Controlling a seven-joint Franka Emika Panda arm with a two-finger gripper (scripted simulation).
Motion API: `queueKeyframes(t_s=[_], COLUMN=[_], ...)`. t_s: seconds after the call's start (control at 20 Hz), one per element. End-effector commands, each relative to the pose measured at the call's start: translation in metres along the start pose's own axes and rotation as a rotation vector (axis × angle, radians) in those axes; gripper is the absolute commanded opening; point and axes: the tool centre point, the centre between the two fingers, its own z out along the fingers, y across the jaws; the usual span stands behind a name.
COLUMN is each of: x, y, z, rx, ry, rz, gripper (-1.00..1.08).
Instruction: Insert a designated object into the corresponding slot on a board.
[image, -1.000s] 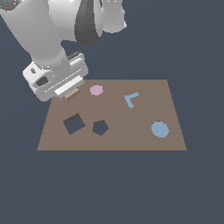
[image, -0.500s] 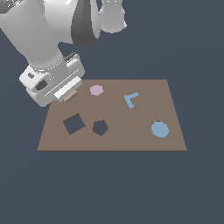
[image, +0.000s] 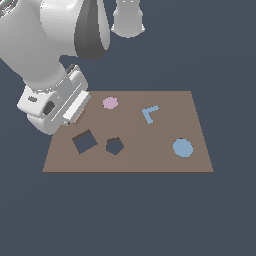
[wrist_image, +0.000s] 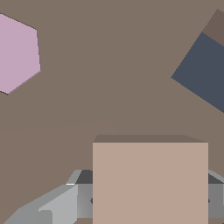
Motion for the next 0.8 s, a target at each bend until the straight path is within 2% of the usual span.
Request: queueKeyframes(t_s=[0.0, 0.45, 0.75], x=[0.004, 0.030, 0.049], y=[0.010, 0.045, 0.058], z=[-0.001, -0.003, -0.004], rx=[-0.001, -0.001, -0.001], ry=[0.000, 0.000, -0.001], rz=[-0.097, -0.488, -0.698], gripper=[-1.00, -1.00, -1.00])
